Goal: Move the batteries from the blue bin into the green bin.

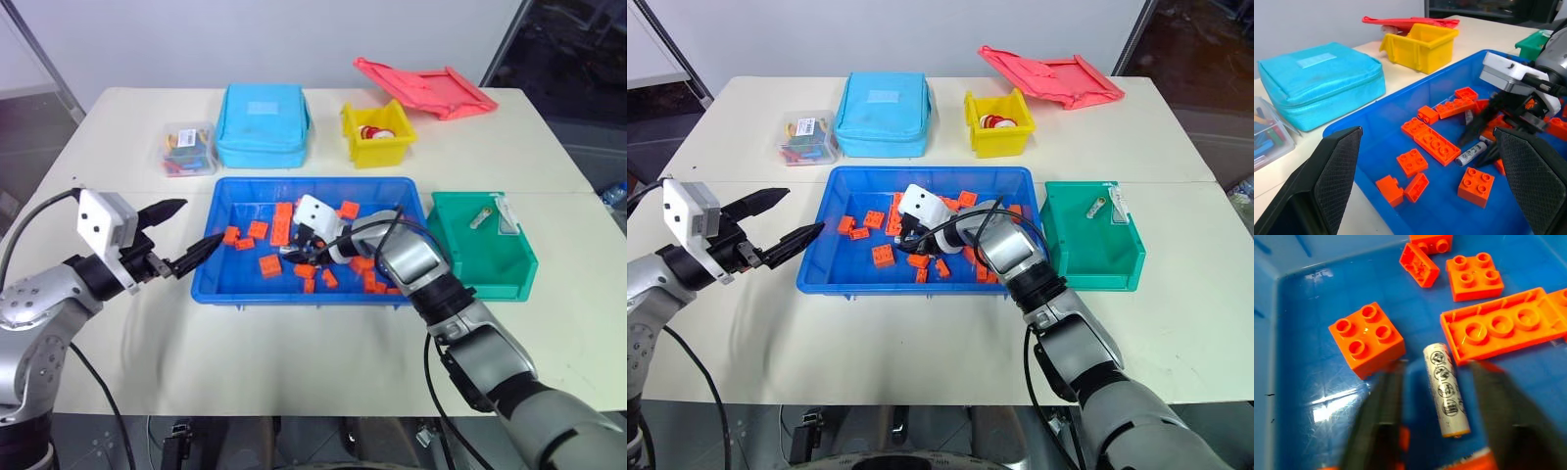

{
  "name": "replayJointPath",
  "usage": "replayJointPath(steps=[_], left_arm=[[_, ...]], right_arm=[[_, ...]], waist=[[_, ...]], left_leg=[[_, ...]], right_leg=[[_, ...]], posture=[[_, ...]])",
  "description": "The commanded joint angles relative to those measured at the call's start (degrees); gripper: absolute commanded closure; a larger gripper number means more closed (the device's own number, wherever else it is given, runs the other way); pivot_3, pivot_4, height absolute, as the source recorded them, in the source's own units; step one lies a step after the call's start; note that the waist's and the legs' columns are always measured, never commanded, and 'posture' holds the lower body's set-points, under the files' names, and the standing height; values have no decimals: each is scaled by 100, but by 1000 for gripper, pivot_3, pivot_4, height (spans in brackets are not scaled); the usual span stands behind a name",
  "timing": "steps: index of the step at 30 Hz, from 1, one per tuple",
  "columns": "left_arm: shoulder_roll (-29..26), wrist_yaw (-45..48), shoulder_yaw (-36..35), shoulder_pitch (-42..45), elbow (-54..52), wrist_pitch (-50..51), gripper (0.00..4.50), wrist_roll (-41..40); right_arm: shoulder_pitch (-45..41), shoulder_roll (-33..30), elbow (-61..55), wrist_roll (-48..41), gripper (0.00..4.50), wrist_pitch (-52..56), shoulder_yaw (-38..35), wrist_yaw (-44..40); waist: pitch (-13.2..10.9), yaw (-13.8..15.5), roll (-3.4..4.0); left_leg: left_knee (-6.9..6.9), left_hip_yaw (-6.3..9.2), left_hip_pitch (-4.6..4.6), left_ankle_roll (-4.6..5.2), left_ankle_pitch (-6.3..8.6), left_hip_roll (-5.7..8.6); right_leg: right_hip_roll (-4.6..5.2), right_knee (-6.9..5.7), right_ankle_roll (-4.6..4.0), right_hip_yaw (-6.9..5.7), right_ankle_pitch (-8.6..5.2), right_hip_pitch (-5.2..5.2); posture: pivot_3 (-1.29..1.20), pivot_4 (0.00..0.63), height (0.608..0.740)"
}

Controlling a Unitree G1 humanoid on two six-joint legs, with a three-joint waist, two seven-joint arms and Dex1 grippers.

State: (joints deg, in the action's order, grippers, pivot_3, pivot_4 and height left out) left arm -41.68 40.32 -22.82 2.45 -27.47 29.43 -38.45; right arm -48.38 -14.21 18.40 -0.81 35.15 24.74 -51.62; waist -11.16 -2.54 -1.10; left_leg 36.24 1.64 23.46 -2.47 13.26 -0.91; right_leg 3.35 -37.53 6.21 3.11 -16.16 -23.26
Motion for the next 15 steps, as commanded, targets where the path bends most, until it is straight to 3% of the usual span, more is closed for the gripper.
replayJointPath(steps=[1, 11, 15], left_arm=[[6, -60, -192, 56, -148, -135, 0, -53], [24, 0, -93, 227, -67, -82, 0, -210], [-29, 307, 394, 588, 78, 25, 0, -236]], right_arm=[[-49, 20, -1, 39, 4302, -19, 33, -73], [-626, 6, -166, -118, 4403, 196, -504, 65], [-1095, -527, -458, -184, 4403, 273, -895, -59]], waist=[[1, 0, -1], [0, -1, 0], [0, 35, 0]], left_leg=[[0, 0, 0, 0, 0, 0], [-1, 0, 0, 0, 0, 0], [-1, 3, 1, 0, 0, 2]], right_leg=[[0, 0, 0, 0, 0, 0], [0, 0, 0, 0, 0, -3], [1, 1, 0, -2, 0, 1]], posture=[[0, 150, 740], [0, 150, 740], [0, 150, 740]])
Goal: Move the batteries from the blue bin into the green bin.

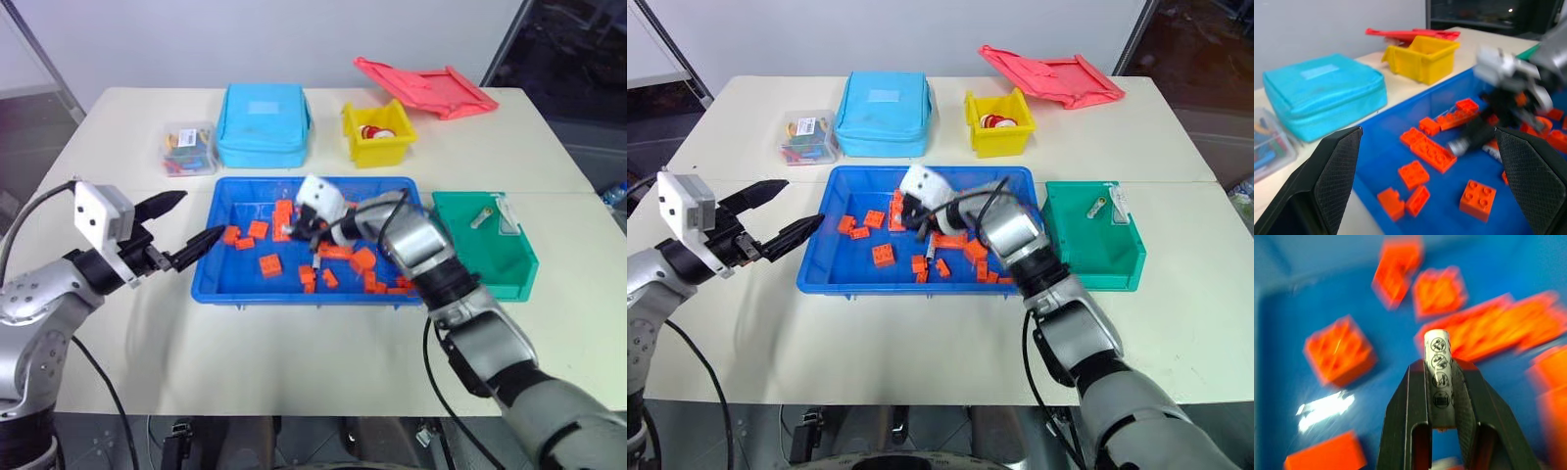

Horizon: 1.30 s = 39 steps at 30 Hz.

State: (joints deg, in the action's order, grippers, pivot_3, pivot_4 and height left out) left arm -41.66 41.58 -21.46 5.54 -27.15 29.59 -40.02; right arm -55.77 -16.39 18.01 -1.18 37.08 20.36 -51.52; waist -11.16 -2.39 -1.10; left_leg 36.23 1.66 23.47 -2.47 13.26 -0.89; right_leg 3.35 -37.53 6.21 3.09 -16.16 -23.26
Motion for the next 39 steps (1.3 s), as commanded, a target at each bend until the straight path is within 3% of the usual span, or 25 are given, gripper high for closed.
replayJointPath(steps=[1, 7, 15, 20, 30, 31, 34, 37, 38, 39], left_arm=[[-20, 237, 345, 380, 115, -1, 0, -67], [-75, 819, 799, 872, 429, 184, 0, -300], [-316, 1639, 1220, 1423, 945, 358, 0, -270], [-405, 1980, 1361, 1707, 1294, 288, 0, -99], [-406, 2230, 1410, 1926, 1571, 197, 0, 151], [-410, 2232, 1395, 1918, 1566, 199, 0, 160], [-421, 2229, 1356, 1887, 1542, 207, 0, 169], [-426, 2218, 1333, 1860, 1519, 203, 0, 175], [-432, 2213, 1327, 1852, 1512, 198, 0, 183], [-439, 2209, 1321, 1844, 1505, 193, 0, 191]], right_arm=[[-425, -420, -533, -226, 4403, 210, -594, -78], [-328, -1767, -1634, -560, 4403, 1174, -1361, -300], [1028, -3704, -2579, -843, 4403, 1880, -2106, -551], [1852, -4236, -2862, -1133, 4403, 1992, -2437, -639], [2870, -4575, -2510, -1043, 4403, 1402, -2633, -367], [2909, -4644, -2432, -1027, 3388, 1281, -2622, -411], [2827, -4672, -2212, -992, 2051, 1081, -2596, -319], [2698, -4706, -2127, -929, 407, 911, -2482, -269], [2609, -4733, -2101, -858, 11, 781, -2403, -265], [2510, -4751, -2088, -790, 11, 626, -2324, -278]], waist=[[0, 36, 0], [-1, 38, -1], [-2, -1, 0], [-4, -31, 5], [-4, -4, 3], [-4, -5, 3], [-4, -2, 3], [-4, -6, 3], [-4, -9, 3], [-4, -11, 3]], left_leg=[[0, 3, 1, 0, 0, 4], [-4, 3, 6, 1, 0, 7], [-2, -2, 6, 2, 0, 5], [-1, -9, 1, 2, 0, -6], [2, -7, 3, 2, 0, -3], [2, -6, 3, 2, 0, -3], [1, -6, 3, 2, 0, -3], [2, -7, 3, 2, 0, -4], [2, -6, 3, 2, 0, -4], [2, -7, 2, 2, 0, -4]], right_leg=[[4, 0, 0, -2, 0, 1], [8, 6, 0, -4, 0, -1], [4, 12, 0, -3, -1, 0], [-7, 10, 0, 4, -1, -1], [-6, 11, 1, 3, -1, 3], [-6, 11, 1, 3, -1, 2], [-6, 11, 0, 3, -1, 2], [-6, 11, 1, 4, -1, 2], [-6, 10, 1, 4, -1, 2], [-6, 10, 1, 4, -1, 2]], posture=[[0, 150, 740], [0, 150, 740], [0, 150, 740], [0, 150, 740], [0, 150, 740], [0, 150, 740], [0, 150, 740], [0, 150, 740], [0, 150, 740], [0, 150, 740]])
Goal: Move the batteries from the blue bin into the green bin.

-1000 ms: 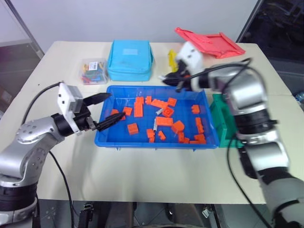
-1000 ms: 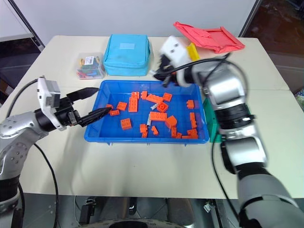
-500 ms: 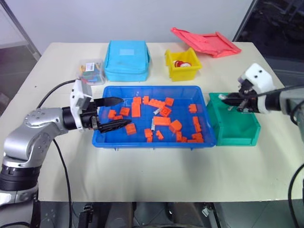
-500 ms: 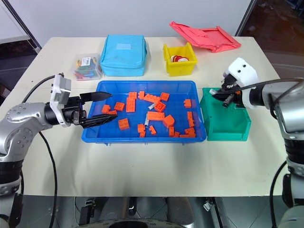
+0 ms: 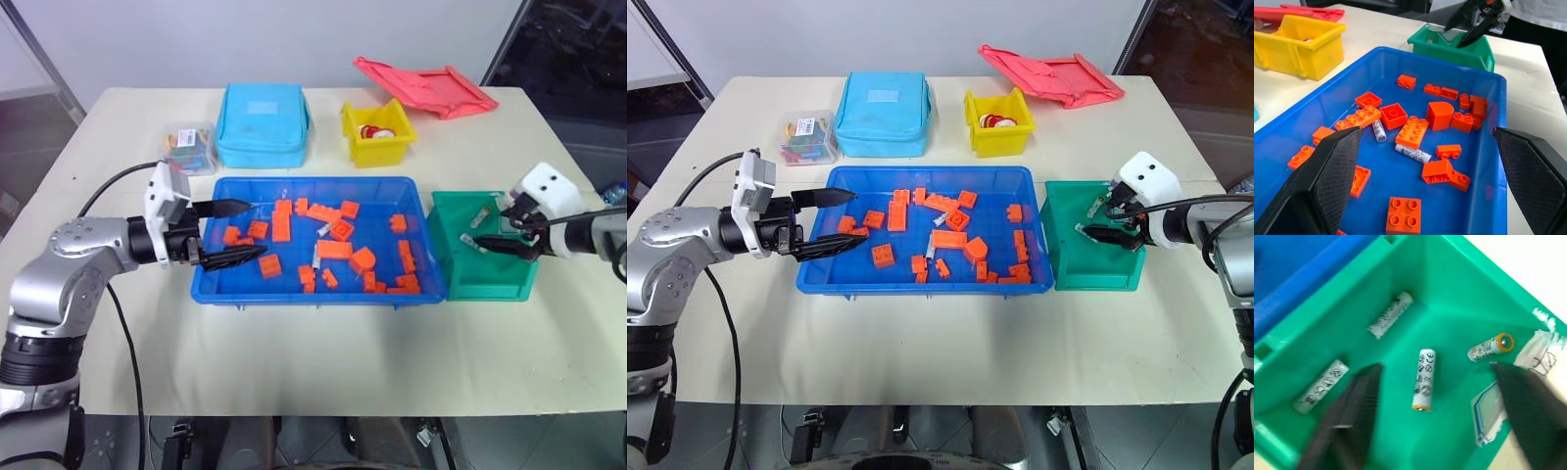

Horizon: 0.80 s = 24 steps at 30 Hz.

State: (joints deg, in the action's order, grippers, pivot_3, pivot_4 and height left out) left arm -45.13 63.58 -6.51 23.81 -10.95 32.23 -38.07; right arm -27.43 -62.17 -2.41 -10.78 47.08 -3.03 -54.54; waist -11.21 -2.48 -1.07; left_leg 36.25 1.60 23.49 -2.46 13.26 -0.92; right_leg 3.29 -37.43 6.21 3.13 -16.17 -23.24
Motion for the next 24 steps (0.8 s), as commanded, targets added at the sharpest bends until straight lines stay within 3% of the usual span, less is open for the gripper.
replayJointPath(steps=[1, 6, 11, 15, 19, 24], left_arm=[[-114, 8, -172, 4, -118, -85, 0, 26], [-197, 57, -187, -98, -202, -54, 0, 13], [-210, -80, -302, -240, -421, 35, 0, -46], [-233, -235, -466, -420, -673, 153, 0, -170], [-260, -407, -674, -551, -884, 261, 0, -296], [-274, -615, -888, -728, -1132, 372, 0, -414]], right_arm=[[-530, -122, -75, 173, 11, -408, 106, -7], [-1754, 947, -460, -478, 11, 68, 532, -180], [-2006, 2092, -569, -806, 11, 229, 1147, -266], [-1922, 2341, -342, -761, 11, -87, 1581, -532], [-1881, 2325, -302, -800, 11, -554, 2117, -1346], [-1990, 2580, 258, -493, 11, -1040, 2501, -1541]], waist=[[0, -9, 1], [-1, -72, 1], [0, 2, 0], [-1, 84, -1], [-1, 135, -2], [0, 114, -3]], left_leg=[[0, 0, 0, 0, 0, 0], [-2, 0, -4, 0, 0, -5], [-2, 10, 2, 0, 0, -7], [2, 11, 12, 0, 0, 8], [9, 6, 12, 0, 0, 12], [9, 10, 6, 0, 0, 5]], right_leg=[[0, 0, 0, 0, 0, 0], [-6, -4, 0, 3, 0, -4], [-9, -5, -1, -2, 0, -3], [13, -4, 0, -3, 0, -5], [19, -1, 1, -5, 1, -1], [7, -4, 1, -8, 1, 0]], posture=[[0, 150, 740], [0, 150, 740], [0, 150, 740], [0, 150, 740], [0, 150, 740], [0, 150, 740]])
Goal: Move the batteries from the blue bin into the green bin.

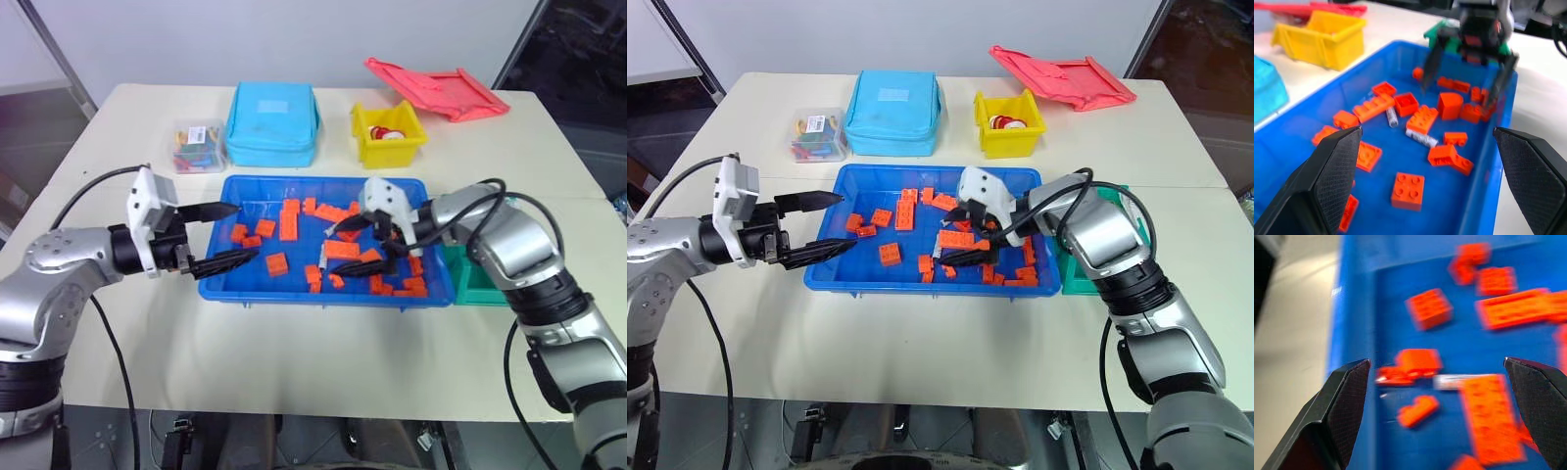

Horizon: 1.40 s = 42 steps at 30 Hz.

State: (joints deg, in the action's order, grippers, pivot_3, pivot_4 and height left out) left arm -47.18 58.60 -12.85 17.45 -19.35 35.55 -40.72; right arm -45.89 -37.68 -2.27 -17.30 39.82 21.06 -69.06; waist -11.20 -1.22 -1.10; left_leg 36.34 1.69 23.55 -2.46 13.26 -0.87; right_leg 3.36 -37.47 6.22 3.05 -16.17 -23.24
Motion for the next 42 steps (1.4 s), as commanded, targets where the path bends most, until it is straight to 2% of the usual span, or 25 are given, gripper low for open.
replayJointPath(steps=[1, 8, 20, 23, 28, 36, 42], left_arm=[[-62, -171, -291, -142, -354, 58, 0, -170], [-25, -549, -521, -492, -722, 170, 0, -362], [-39, -783, -533, -556, -780, 132, 0, -462], [-29, -809, -514, -514, -759, 115, 0, -456], [-10, -822, -493, -504, -742, 90, 0, -436], [-3, -840, -476, -493, -726, 63, 0, -414], [2, -851, -465, -510, -740, 65, 0, -426]], right_arm=[[-164, 205, 378, 220, 11, -406, 140, -98], [-383, 609, 1527, 753, 11, -959, 178, 137], [-240, 660, 2034, 1227, 11, -1402, 217, 177], [-186, 652, 2099, 1317, 792, -1492, 201, 197], [-229, 700, 2084, 1334, 3362, -1445, 95, 232], [-527, 706, 1945, 1265, 3356, -1264, -167, 282], [-930, 303, 2402, 1624, 3356, -1542, -212, 254]], waist=[[0, -18, 0], [0, -12, 0], [0, 2, 0], [0, 1, 0], [0, 1, 0], [0, 0, 0], [0, 8, 0]], left_leg=[[-1, -2, -1, 0, 0, 0], [0, -1, -1, 0, 0, -2], [-1, -1, -2, -1, 0, -1], [-1, -2, -2, -1, 0, -2], [-1, -2, -3, -1, 0, -1], [-1, -2, -3, -1, 0, -1], [-3, -2, -3, -1, 0, -2]], right_leg=[[0, 0, 0, 1, 0, 0], [-1, -2, 0, 1, 0, -1], [-2, -2, -1, 0, 0, -1], [-2, -2, -1, 0, 0, 0], [-1, -2, -1, 1, 0, 1], [-2, -2, -1, 1, 0, 1], [-2, -2, -1, 0, 0, 0]], posture=[[0, 150, 740], [0, 150, 740], [0, 150, 740], [0, 150, 740], [0, 150, 740], [0, 150, 740], [0, 150, 740]])
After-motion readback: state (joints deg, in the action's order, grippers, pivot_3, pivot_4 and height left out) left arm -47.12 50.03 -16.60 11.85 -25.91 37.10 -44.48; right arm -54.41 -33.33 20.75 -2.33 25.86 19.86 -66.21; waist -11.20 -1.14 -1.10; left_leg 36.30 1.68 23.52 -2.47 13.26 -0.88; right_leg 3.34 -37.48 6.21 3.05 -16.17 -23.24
